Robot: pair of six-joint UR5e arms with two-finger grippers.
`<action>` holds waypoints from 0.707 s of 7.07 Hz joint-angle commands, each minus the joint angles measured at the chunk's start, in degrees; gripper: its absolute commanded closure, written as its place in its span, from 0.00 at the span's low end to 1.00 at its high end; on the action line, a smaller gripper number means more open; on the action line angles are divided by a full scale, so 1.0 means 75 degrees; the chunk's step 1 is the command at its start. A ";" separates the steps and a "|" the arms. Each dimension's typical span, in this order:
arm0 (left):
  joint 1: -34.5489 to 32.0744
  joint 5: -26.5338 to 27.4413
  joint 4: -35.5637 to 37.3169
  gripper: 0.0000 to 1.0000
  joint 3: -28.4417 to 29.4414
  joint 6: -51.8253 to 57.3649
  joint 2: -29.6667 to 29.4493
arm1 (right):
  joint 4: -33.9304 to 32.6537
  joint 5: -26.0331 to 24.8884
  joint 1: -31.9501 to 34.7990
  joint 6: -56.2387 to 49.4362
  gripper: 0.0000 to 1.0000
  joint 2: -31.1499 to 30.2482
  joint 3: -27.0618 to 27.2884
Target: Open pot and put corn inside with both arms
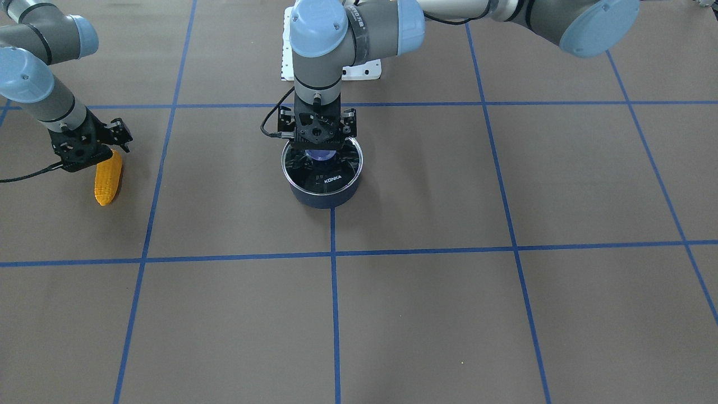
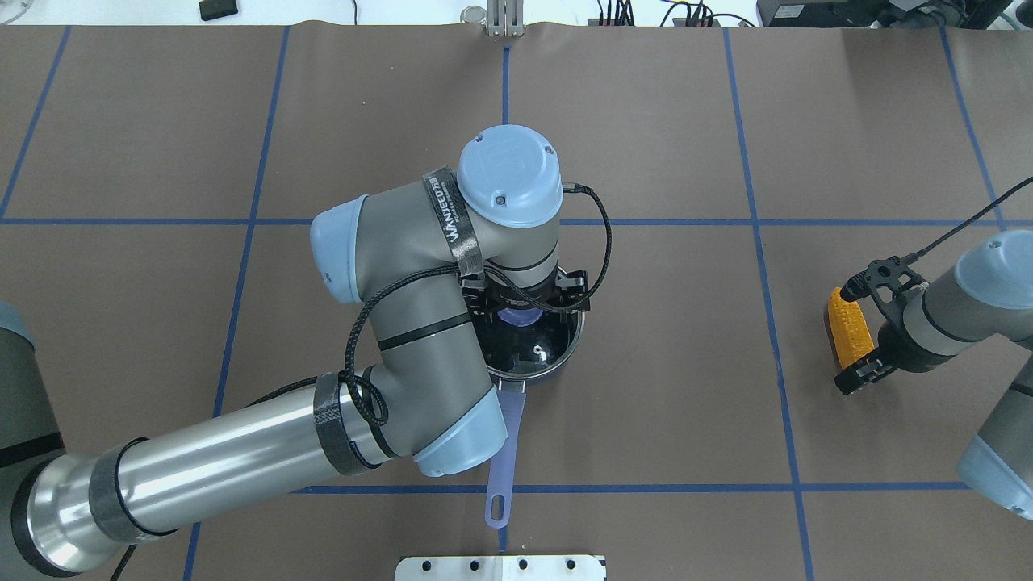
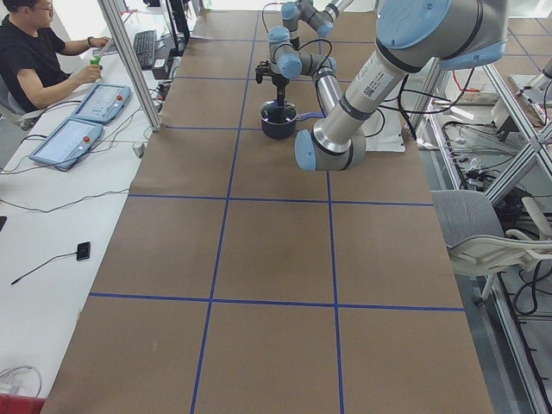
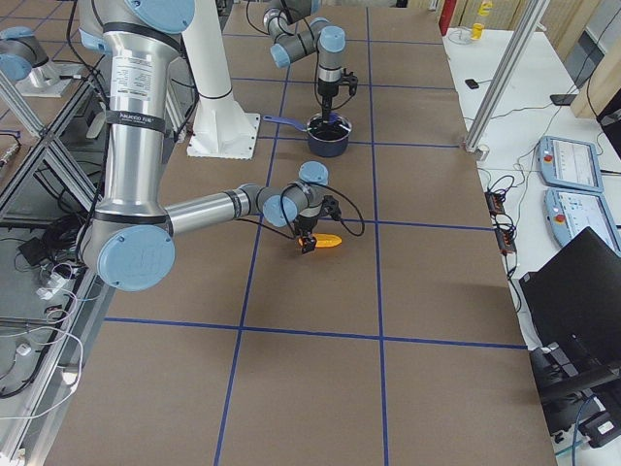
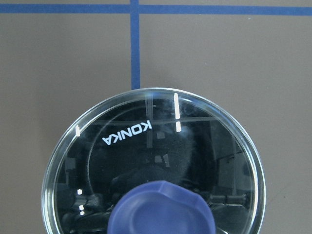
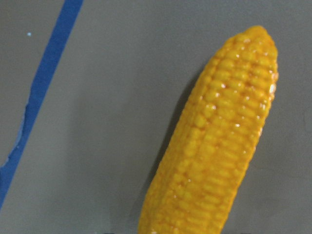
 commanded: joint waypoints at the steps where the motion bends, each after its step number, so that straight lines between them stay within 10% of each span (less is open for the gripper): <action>1: -0.0004 0.0000 -0.0020 0.01 0.0010 0.0001 -0.0001 | -0.0030 0.0167 0.0294 -0.0052 0.27 0.0016 0.0075; 5: -0.0039 0.0000 -0.0020 0.01 0.0010 0.0001 0.0000 | -0.0101 0.0109 0.0377 -0.0170 0.27 0.0400 -0.0321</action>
